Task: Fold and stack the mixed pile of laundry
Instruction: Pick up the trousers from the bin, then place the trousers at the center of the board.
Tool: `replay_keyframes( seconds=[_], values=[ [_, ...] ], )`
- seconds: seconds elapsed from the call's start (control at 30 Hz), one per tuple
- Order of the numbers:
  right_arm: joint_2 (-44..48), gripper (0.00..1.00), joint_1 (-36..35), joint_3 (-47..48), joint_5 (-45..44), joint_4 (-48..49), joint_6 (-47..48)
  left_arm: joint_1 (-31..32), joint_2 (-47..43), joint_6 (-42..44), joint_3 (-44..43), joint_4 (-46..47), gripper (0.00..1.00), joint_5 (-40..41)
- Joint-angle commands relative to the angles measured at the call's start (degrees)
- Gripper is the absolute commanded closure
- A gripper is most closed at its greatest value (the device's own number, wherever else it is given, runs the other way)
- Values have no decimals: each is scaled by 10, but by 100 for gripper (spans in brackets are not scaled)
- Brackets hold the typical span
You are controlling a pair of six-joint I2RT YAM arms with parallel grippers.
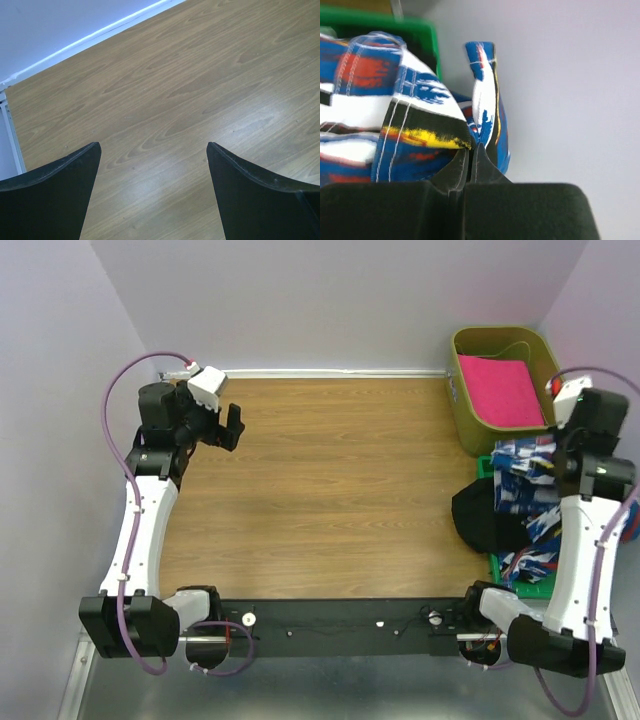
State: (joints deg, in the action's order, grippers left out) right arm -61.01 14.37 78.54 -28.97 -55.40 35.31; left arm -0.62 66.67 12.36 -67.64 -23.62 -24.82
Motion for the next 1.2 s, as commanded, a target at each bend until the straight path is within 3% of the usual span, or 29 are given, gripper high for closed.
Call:
replay_keyframes(
  seconds=[0.0,0.27,0.33,0.43,0.63,0.67,0.73,0.77,0.83,0.87,0.93,0.97,1.03,1.07,1.13,1.17],
  values=[
    [-19,99,1,200,108,-20,-50,3,-1,-32,-29,29,4,6],
    [-164,99,1,580,392,-39,-160,1,14,-78,-86,27,4,22],
    [-189,99,1,626,484,-9,-184,-3,15,-93,-94,27,4,21],
    [-191,99,1,609,588,126,-268,-13,16,-117,-103,27,4,20],
    [-274,99,0,629,745,439,-597,-58,16,-167,-104,36,4,-25],
    [-298,99,-12,646,748,466,-690,-80,16,-178,-102,38,4,-34],
    [-371,99,-62,714,722,457,-722,-104,17,-187,-97,40,5,-65],
    [-389,99,-135,727,706,429,-686,-127,21,-191,-95,39,5,-75],
    [-400,99,-213,701,650,358,-627,-144,24,-190,-97,29,5,-92],
    [-392,99,-288,619,622,352,-564,-147,28,-185,-101,22,6,-91],
    [-378,99,-374,538,548,334,-475,-155,28,-164,-108,1,5,-84],
    [-374,99,-455,502,454,331,-383,-156,25,-156,-109,-5,5,-79],
    [-393,77,-511,428,377,302,-319,-162,25,-126,-113,-29,5,-79],
    [-422,47,-528,424,354,275,-303,-163,27,-105,-114,-40,5,-77],
    [-423,25,-528,369,358,234,-302,-165,31,-55,-118,-75,5,-73],
    [-410,9,-528,325,344,244,-282,-166,35,-34,-117,-83,5,-66]
  ],
)
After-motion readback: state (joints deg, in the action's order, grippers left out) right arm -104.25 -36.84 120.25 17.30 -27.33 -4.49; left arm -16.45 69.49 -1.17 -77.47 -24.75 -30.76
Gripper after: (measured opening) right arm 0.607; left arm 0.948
